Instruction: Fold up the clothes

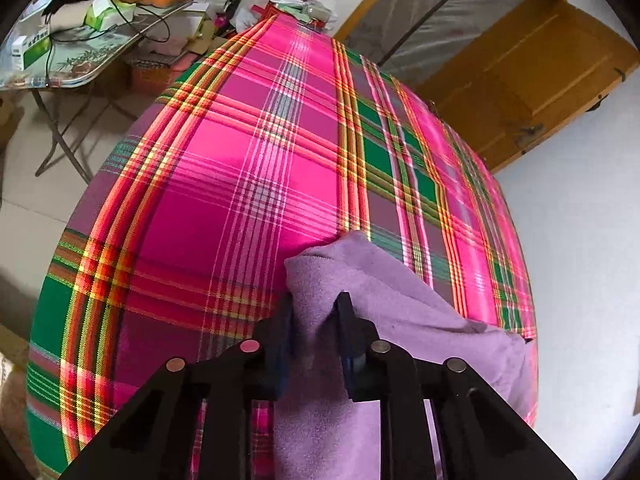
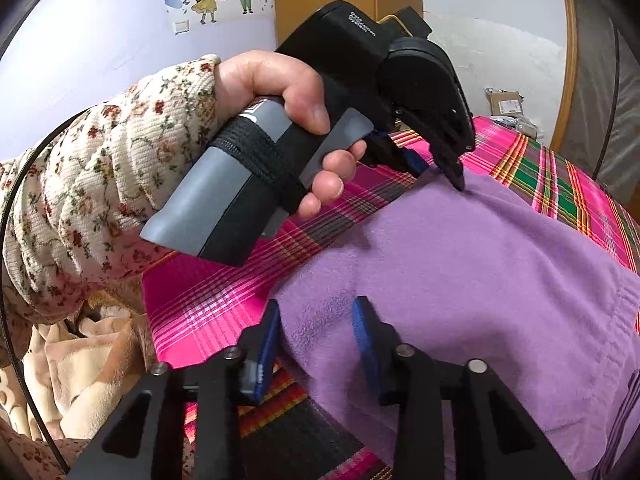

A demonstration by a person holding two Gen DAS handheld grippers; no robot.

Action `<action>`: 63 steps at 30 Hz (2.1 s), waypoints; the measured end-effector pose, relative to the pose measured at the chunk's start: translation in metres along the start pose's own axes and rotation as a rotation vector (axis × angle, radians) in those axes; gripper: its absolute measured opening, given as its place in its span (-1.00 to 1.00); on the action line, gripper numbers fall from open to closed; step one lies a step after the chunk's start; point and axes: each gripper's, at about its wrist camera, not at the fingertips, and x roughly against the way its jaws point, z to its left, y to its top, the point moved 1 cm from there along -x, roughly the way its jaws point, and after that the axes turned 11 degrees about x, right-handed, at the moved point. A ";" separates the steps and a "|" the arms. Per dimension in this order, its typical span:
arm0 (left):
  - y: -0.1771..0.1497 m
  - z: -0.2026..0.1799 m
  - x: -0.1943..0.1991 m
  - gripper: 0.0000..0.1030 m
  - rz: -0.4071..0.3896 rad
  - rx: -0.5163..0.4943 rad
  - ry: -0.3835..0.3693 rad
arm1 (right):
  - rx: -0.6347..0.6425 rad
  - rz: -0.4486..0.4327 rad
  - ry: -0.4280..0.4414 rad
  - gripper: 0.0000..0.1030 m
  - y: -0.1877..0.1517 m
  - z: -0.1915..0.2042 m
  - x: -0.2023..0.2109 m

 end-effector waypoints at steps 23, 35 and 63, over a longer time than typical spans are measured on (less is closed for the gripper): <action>-0.019 -0.064 0.052 -0.69 -0.038 -0.026 -0.120 | -0.140 -0.266 0.010 -0.72 -0.001 -0.029 0.099; -0.045 -0.136 0.066 -0.69 -0.029 -0.108 -0.201 | -0.210 -0.405 -0.038 -0.72 -0.025 -0.044 0.166; -0.102 -0.305 -0.005 -0.69 0.140 -0.259 -0.373 | -0.468 -0.520 -0.303 -0.72 -0.113 -0.095 0.279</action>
